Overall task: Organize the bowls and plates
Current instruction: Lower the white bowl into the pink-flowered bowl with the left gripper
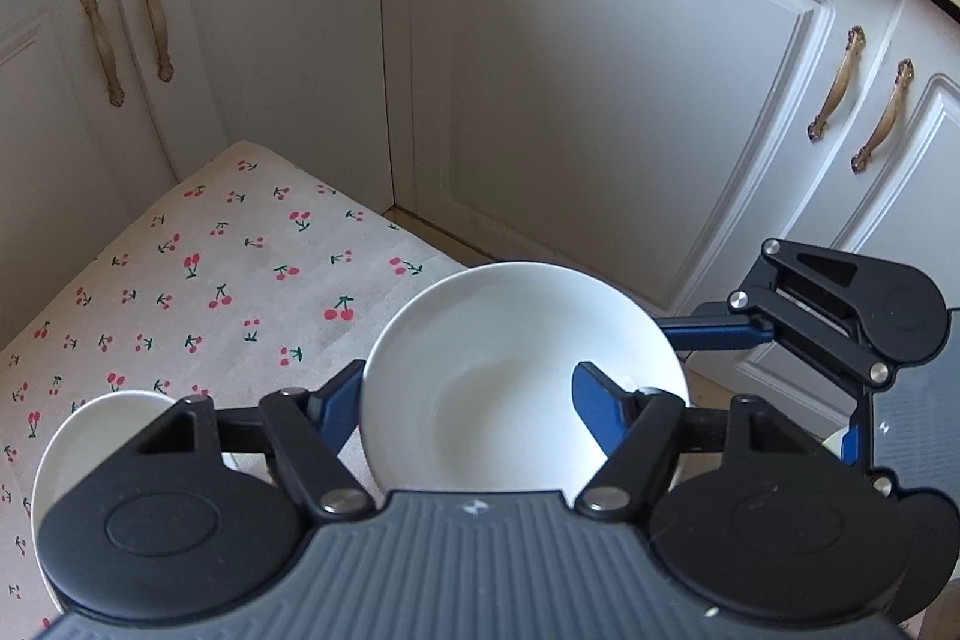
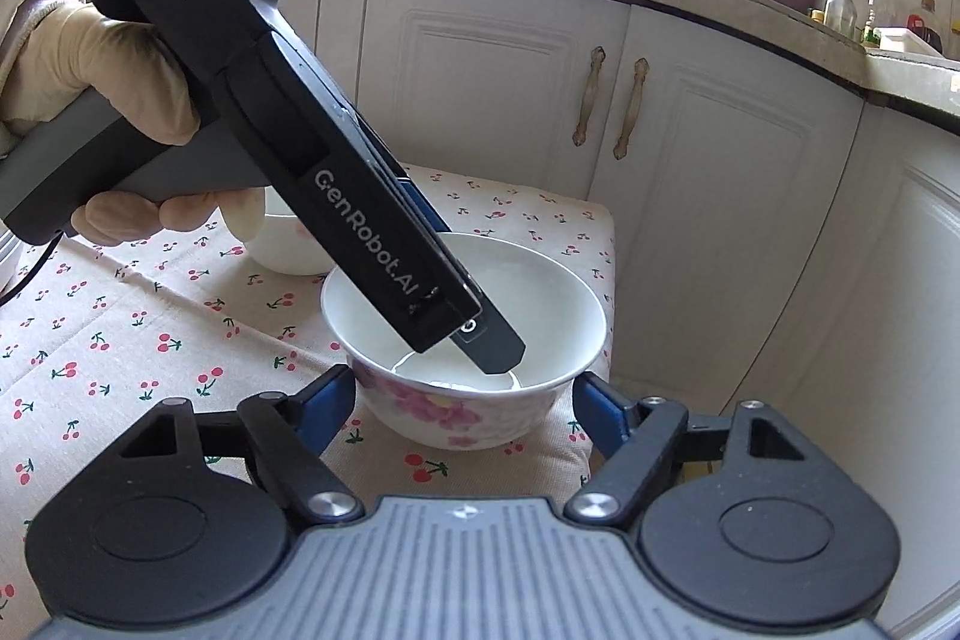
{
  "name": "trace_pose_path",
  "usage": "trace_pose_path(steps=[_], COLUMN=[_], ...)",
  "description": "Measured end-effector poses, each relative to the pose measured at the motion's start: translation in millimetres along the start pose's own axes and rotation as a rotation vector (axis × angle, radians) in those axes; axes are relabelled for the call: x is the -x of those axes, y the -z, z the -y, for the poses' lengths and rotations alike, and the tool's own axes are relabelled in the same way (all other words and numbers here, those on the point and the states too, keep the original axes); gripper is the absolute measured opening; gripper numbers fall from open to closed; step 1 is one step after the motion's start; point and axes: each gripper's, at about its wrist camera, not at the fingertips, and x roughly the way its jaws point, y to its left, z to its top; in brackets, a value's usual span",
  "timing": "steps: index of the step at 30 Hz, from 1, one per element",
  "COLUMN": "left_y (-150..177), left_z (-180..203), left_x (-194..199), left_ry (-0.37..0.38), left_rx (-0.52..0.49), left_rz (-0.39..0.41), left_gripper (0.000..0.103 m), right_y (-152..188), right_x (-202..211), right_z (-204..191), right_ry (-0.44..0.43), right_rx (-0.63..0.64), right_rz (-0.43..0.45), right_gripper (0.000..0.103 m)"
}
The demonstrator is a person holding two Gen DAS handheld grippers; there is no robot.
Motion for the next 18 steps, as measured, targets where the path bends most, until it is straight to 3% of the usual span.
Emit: trace_pose_path(steps=[18], left_y=[7.4], left_z=[19.0], left_x=[33.0], left_ry=[0.015], left_rx=[-0.016], left_rz=[0.032], left_gripper=[0.073], right_y=[-9.3], right_x=[24.7], right_z=[-12.0], right_ry=[0.0], right_rx=[0.008], right_rz=[-0.042], right_gripper=[0.083])
